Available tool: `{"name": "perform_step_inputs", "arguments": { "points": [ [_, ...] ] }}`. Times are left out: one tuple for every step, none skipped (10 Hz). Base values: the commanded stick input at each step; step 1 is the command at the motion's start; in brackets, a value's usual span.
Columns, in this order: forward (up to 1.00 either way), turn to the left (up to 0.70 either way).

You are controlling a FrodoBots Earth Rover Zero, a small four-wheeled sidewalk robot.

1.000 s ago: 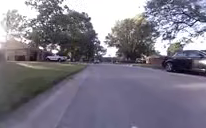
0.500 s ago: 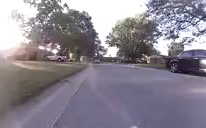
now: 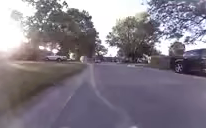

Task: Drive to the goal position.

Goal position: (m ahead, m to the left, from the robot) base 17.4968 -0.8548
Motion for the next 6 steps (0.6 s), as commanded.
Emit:
{"name": "perform_step_inputs", "arguments": {
  "points": [
    [1.00,0.00],
    [1.00,0.00],
    [1.00,0.00],
    [1.00,0.00],
    [1.00,0.00],
    [1.00,0.00]
  ]
}}
